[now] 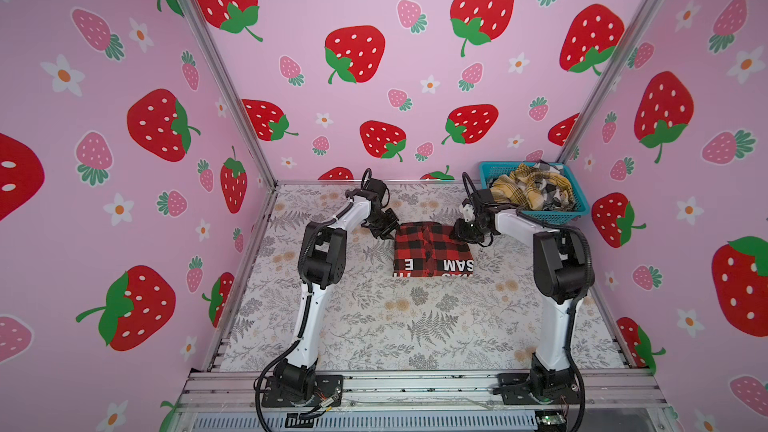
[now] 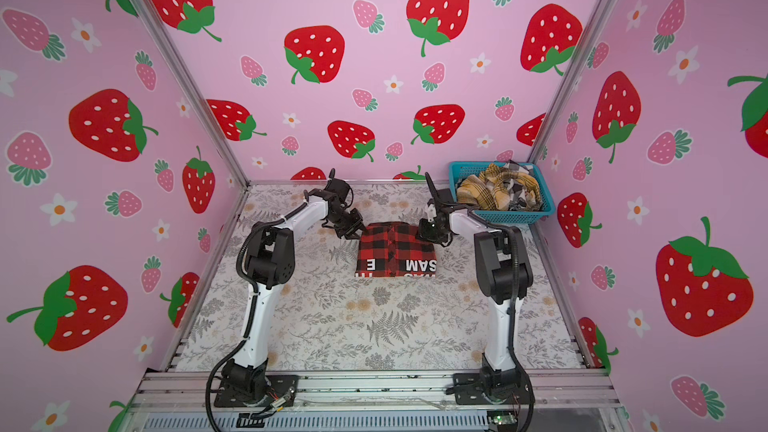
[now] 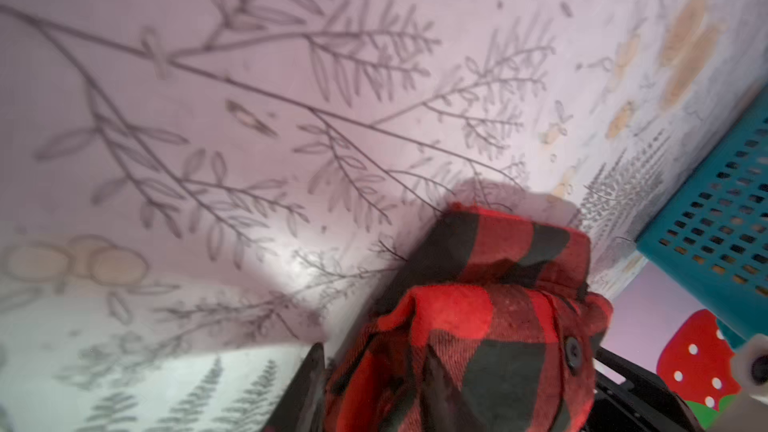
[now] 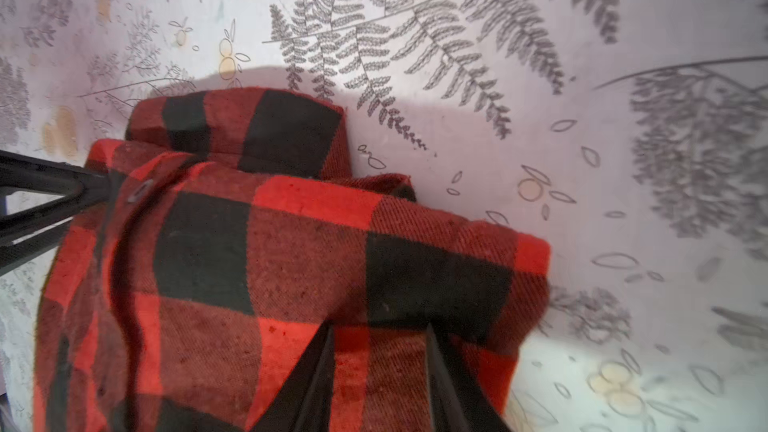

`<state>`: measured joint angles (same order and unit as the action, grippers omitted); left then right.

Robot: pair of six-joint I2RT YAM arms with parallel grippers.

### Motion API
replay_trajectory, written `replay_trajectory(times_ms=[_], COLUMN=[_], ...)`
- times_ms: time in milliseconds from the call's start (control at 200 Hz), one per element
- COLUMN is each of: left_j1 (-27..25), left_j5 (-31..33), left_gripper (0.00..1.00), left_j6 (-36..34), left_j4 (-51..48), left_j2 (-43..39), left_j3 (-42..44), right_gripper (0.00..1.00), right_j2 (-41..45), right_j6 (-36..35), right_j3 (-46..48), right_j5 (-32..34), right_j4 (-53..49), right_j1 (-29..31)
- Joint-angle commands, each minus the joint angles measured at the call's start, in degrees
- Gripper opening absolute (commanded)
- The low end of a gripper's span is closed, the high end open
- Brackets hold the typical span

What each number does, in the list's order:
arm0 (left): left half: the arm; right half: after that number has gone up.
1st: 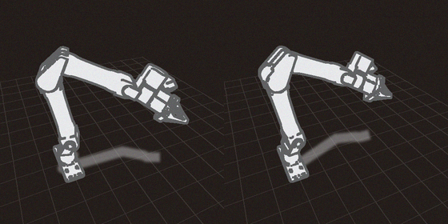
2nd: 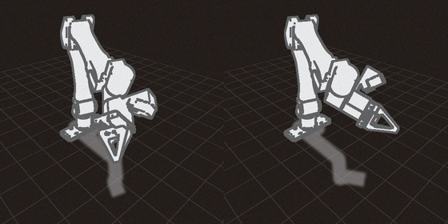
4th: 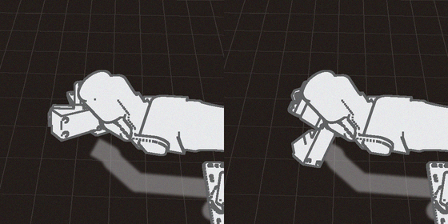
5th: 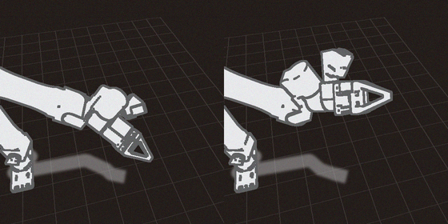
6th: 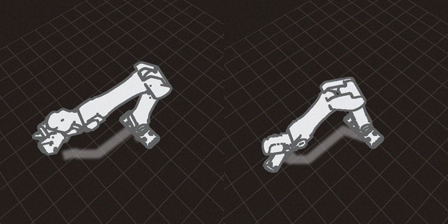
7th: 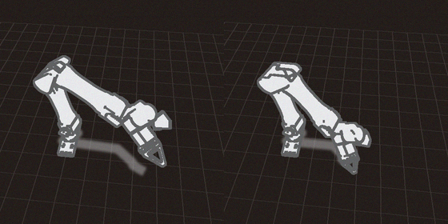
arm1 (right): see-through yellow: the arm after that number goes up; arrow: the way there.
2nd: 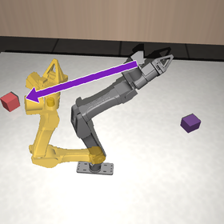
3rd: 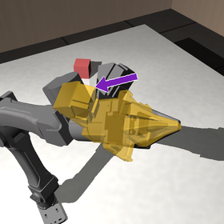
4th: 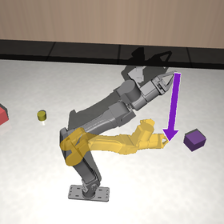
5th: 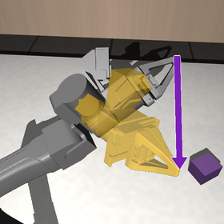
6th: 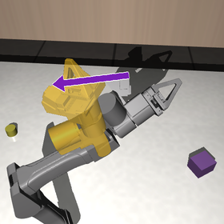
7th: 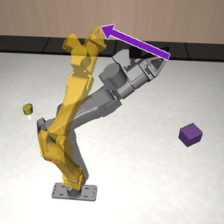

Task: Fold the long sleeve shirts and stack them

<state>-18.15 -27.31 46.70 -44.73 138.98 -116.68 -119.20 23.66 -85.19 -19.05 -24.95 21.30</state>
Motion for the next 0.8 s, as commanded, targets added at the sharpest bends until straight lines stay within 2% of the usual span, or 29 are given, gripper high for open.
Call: replay_trajectory(times_ms=[0,160,295,400,455,630,655,710,795], left_j1=[-0.8,-0.3,0.3,1.7,2.1,1.3,1.0,0.8,0.7], left_j5=[1.1,0.4,2.1,4.1,4.7,3.9,3.7,3.0,2.0], left_gripper=[0.37,0.37,0.37,0.43,0.47,0.55,0.57,0.60,0.59], left_j6=[-1.5,-2.7,-5.7,-6.8,-7.2,-5.9,-5.9,-6.0,-7.1], left_j4=[0.0,3.2,2.6,1.5,0.3,0.8,1.1,1.6,2.5], left_j2=[-3.5,-11.7,-23.6,-32.8,-36.6,-47.4,-48.1,-47.9,-45.4], left_j3=[4.5,18.9,34.2,42.8,44.7,48.7,48.8,48.5,47.0], right_gripper=[0.39,0.38,0.39,0.46,0.50,0.50,0.51,0.63,0.67], right_j2=[0.8,7.3,17.2,24.3,26.6,28.6,28.0,26.5,23.5], right_j6=[-1.2,2.8,7.1,9.8,10.7,9.8,9.0,7.3,5.0], right_j3=[-0.3,9.1,19.5,22.8,23.4,22.8,22.5,22.3,21.7], right_j5=[1.8,2.2,1.2,5.4,8.2,13.4,13.3,12.0,7.5], right_j4=[-1.3,0.5,2.2,-0.3,-2.1,-5.1,-5.2,-4.3,-1.0], right_j1=[3.3,6.5,11.2,15.5,16.6,16.1,15.5,13.9,11.0])
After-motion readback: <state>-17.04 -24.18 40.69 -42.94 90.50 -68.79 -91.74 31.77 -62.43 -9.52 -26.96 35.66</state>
